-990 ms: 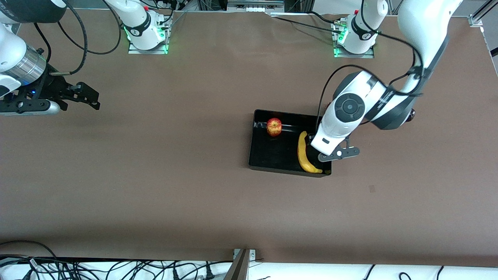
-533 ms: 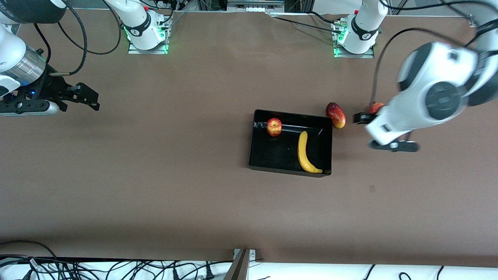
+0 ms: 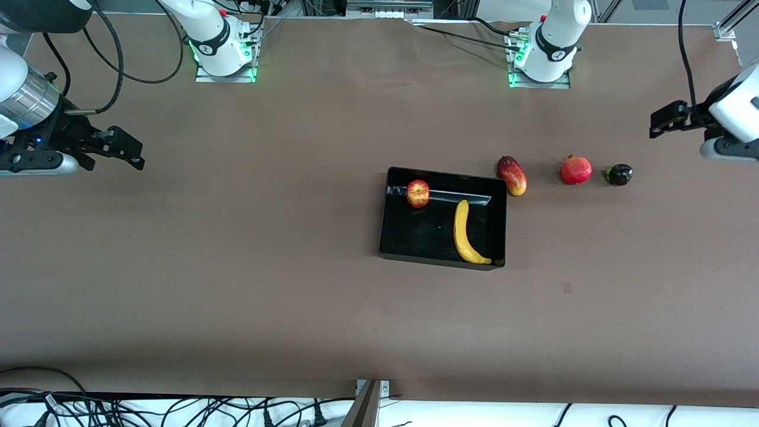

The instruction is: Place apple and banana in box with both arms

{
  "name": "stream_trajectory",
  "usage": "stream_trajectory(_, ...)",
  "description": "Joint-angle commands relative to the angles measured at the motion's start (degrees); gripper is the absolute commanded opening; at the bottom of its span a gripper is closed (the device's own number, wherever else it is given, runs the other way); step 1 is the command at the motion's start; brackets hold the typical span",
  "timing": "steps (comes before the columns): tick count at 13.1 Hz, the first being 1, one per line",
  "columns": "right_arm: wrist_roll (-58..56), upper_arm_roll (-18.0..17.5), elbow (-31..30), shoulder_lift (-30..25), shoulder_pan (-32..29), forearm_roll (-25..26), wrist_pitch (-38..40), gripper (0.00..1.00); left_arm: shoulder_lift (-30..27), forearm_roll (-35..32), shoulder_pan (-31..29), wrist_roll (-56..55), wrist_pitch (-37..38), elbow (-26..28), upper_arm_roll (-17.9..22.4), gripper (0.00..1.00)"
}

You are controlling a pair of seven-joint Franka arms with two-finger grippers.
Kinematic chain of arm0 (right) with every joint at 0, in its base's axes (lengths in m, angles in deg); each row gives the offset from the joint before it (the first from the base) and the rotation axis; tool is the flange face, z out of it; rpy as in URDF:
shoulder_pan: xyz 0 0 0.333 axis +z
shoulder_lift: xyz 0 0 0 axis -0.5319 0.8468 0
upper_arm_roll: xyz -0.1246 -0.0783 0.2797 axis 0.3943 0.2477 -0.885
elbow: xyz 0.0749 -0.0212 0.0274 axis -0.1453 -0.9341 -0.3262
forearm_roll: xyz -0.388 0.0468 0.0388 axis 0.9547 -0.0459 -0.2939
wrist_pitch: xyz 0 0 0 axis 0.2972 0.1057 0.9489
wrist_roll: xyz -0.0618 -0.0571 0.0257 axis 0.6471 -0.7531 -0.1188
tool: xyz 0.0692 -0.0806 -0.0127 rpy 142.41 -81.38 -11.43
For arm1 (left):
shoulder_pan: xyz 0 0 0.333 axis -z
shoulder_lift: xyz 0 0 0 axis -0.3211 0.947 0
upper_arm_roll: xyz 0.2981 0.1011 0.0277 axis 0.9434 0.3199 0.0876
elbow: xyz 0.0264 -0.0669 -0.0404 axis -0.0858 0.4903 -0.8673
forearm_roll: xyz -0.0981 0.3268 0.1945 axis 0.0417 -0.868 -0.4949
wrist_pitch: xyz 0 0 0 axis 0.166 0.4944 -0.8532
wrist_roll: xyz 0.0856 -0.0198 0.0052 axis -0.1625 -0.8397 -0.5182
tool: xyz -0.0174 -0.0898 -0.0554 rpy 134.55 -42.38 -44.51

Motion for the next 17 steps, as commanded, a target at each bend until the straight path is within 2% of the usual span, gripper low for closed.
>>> stream_trajectory(1, 0.2, -0.5, 1.7, 0.5, -0.7, 0.8, 0.3, 1.0, -3.9, 1.4, 5.9, -2.1, -0.5, 0.9, 6.9, 1.0)
stream_trajectory(2, 0.2, -0.5, 1.7, 0.5, -0.7, 0.8, 0.7, 1.0, -3.9, 2.2, 5.9, -2.3, -0.2, -1.3, 7.2, 1.0)
stream_trajectory(5, 0.3, -0.4, 1.7, 0.4, -0.8, 0.9, 0.8, 1.0, -3.5, 3.2, 6.1, -2.3, -0.6, -2.2, 5.9, 1.0)
stream_trajectory(8, 0.3, -0.3, 1.7, 0.5, -0.8, 0.9, 0.7, 1.0, -3.0, 3.4, 5.9, -1.9, -0.6, -1.5, 3.9, 1.0)
stream_trajectory(14, 0.3, -0.3, 1.7, 0.5, -0.8, 0.9, 0.8, 1.0, -2.7, 3.1, 5.7, -0.7, -1.3, 0.5, 3.2, 1.0)
stream_trajectory(17, 0.3, 0.1, 1.7, 0.5, -0.8, 0.9, 0.8, 1.0, -2.3, 3.4, 5.6, -6.0, -1.3, 0.2, 3.2, 1.0)
